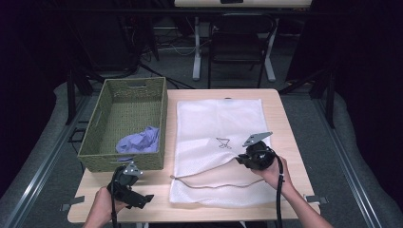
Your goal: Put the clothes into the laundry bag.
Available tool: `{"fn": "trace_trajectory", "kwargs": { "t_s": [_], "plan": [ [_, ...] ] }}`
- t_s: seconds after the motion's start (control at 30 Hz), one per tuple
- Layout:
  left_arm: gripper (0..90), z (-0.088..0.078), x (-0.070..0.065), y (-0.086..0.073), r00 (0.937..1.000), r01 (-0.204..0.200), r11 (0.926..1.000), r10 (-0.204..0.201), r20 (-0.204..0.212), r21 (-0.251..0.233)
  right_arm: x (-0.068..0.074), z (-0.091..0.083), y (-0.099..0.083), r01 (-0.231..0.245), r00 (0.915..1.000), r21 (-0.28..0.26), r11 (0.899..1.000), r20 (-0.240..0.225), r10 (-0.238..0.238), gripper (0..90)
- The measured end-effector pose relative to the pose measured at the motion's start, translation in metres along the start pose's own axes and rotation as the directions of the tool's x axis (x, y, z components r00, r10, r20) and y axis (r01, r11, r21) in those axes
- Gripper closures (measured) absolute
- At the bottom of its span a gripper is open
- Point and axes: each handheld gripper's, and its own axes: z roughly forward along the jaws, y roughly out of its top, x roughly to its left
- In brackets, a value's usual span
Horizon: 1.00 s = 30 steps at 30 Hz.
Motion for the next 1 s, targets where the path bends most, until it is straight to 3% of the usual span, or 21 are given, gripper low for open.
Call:
{"fn": "trace_trajectory", "kwargs": {
  "t_s": [0.27,0.3,0.37,0.43,0.63,0.87,0.93,1.0],
  "plan": [
    [0.1,-0.010,0.002,0.004,0.9997,-0.019,0.9998,0.019,0.015,-0.001,0.000,0.001,-0.001,0.000,1.0000,-0.001,1.000,-0.003,0.000,83.8],
    [0.1,-0.013,0.002,0.006,0.9992,-0.016,0.9999,0.016,0.036,0.001,0.000,0.001,-0.002,-0.001,1.0000,0.000,1.000,-0.003,0.001,83.8],
    [0.1,-0.015,0.001,0.006,0.9994,-0.017,0.9998,0.018,0.031,-0.005,0.000,0.001,-0.002,-0.004,1.0000,0.001,1.000,-0.005,0.004,83.8],
    [0.1,-0.021,-0.002,0.008,0.9978,-0.017,0.9997,0.018,0.064,-0.020,-0.001,0.002,-0.002,-0.009,0.9999,0.001,1.000,-0.012,0.009,83.8],
    [0.1,-0.029,-0.007,0.013,0.9976,-0.042,0.9987,0.043,0.054,-0.030,-0.002,0.002,-0.002,-0.003,1.0000,0.002,1.000,-0.008,0.003,83.8],
    [0.1,-0.041,-0.003,0.023,0.9974,-0.065,0.9975,0.066,0.027,-0.028,-0.002,0.000,-0.002,-0.006,1.0000,-0.002,1.000,-0.006,0.006,83.8],
    [0.1,-0.044,-0.001,0.028,0.9961,-0.067,0.9974,0.068,0.055,-0.025,-0.002,0.000,-0.002,-0.008,1.0000,-0.003,1.000,-0.006,0.008,83.7],
    [0.2,-0.047,0.000,0.034,0.9951,-0.082,0.9965,0.083,0.054,-0.016,-0.002,0.000,-0.002,-0.005,1.0000,-0.004,1.000,-0.004,0.005,83.6]
  ]
}}
